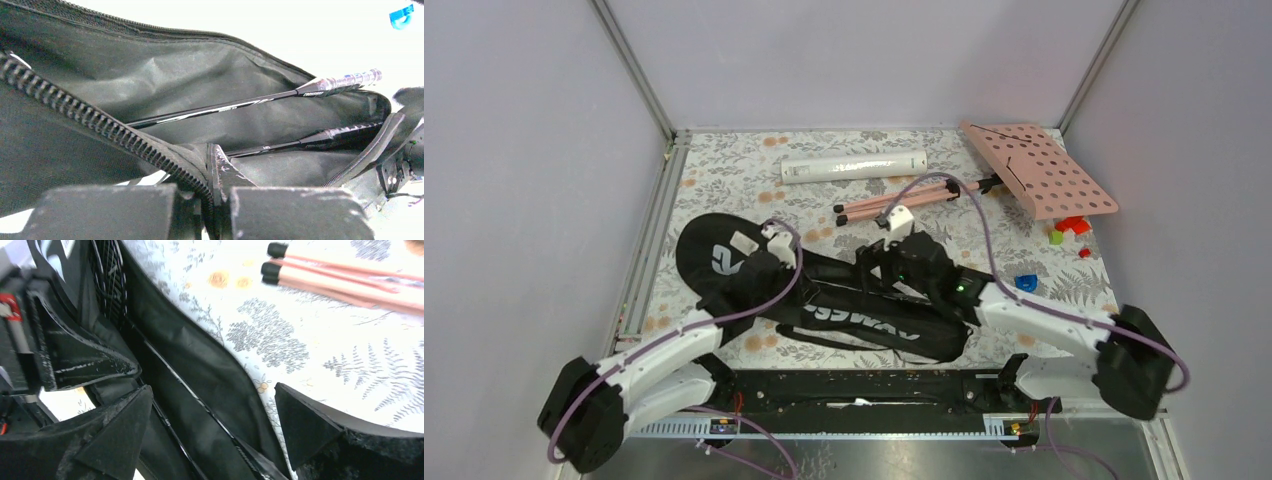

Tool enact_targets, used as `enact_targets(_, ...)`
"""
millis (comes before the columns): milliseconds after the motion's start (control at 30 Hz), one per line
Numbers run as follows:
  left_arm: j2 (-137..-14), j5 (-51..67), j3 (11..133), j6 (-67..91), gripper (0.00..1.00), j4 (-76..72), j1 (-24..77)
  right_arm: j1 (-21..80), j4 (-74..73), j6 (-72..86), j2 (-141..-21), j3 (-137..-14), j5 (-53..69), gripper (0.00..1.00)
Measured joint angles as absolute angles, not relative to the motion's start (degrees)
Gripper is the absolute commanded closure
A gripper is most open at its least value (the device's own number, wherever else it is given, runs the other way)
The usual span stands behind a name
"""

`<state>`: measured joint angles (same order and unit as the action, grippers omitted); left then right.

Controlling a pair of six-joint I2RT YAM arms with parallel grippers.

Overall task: Pack up the badminton gear
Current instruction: Place the racket in the racket bag.

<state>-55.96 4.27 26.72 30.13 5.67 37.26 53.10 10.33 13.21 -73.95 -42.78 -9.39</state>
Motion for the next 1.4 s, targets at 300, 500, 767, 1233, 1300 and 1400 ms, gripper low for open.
enact_targets(300, -41.4, 10.3, 9.3, 28.9, 1.00, -11.8, 37.2, 48.2, 6.0, 14.9, -58.0, -31.5, -8.2, 0.00)
enact_targets(500, -34.6, 19.4, 5.8, 26.3, 1.00, -19.2, 37.3, 47.1, 1.7, 13.0, -61.2, -31.1, -1.0, 0.06)
enact_targets(767, -32.0, 26.4, 5.6, 20.9, 1.00, -23.8, 37.2, 46.6, -1.8, 9.1, -67.4, -31.7, 4.1, 0.13)
enact_targets(1233, -35.7, 33.2, 8.2, 15.2, 1.00, -24.0, 36.8, 40.3, -6.7, 10.2, -66.0, -32.5, 5.8, 0.11)
enact_targets(1300, -35.7, 34.8, 9.0, 14.4, 1.00, -24.1, 36.8, 40.1, -6.8, 10.2, -64.3, -32.5, 6.8, 0.11)
enact_targets(1400, -35.4, 37.5, 9.9, 12.8, 1.00, -24.0, 36.8, 39.8, -6.3, 10.2, -61.6, -32.6, 9.0, 0.11)
